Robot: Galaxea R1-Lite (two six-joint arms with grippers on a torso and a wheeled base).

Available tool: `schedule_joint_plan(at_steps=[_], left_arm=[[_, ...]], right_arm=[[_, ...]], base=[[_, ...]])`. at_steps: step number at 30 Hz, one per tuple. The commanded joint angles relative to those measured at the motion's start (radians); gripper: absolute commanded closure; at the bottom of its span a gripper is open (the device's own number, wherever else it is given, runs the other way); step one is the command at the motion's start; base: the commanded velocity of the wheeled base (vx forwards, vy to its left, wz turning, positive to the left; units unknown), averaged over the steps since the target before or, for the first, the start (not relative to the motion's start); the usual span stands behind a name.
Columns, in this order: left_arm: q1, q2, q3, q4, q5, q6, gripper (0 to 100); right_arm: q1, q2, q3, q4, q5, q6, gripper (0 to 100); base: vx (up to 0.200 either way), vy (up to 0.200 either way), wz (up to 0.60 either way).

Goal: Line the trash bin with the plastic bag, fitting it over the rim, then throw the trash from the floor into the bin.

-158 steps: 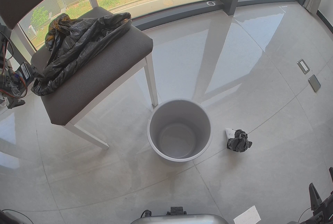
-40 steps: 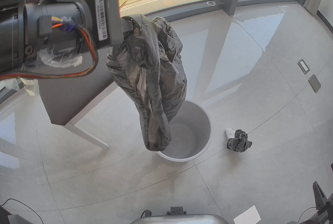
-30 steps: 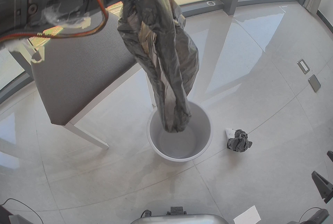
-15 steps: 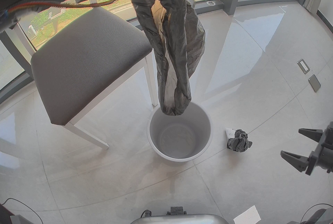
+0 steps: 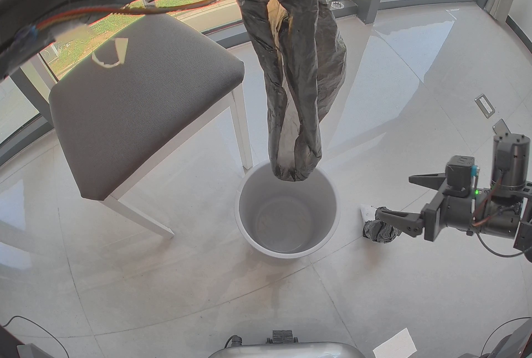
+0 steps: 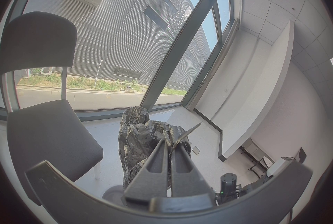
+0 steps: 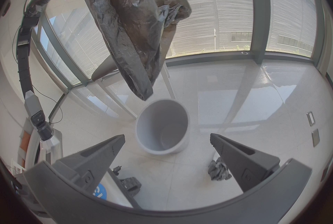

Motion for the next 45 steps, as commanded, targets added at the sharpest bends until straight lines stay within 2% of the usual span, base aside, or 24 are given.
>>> schedule_joint_plan(at_steps=[1,5,15,24,45], left_arm=[[0.002,-0.004,0.012,-0.006,0.0,-0.001,100],[0.003,-0.002,0.01,-0.007,-0.001,-0.003,100],[0.003,-0.005,0.009,-0.007,0.0,-0.005,100],[0.008,0.004,0.009,-0.012,0.0,-0.009,100],[0.002,0.019,0.001,-0.04,-0.007,-0.006,100]], right_arm=[[0.065,0.159,-0.127,-0.005,-0.014,-0.004,0],[0.093,0.242,-0.219,-0.007,-0.073,-0.002,0],[0.143,0.354,-0.38,-0.036,-0.076,0.009,0],[0.234,0.35,-0.366,-0.045,-0.082,0.03,0],[0.203,0.44,-0.503,-0.059,-0.082,0.03,0]], base=[[0.0,0.0,0.0],[0.0,0.0,0.0],[0.0,0.0,0.0],[0.0,0.0,0.0],[0.0,0.0,0.0]])
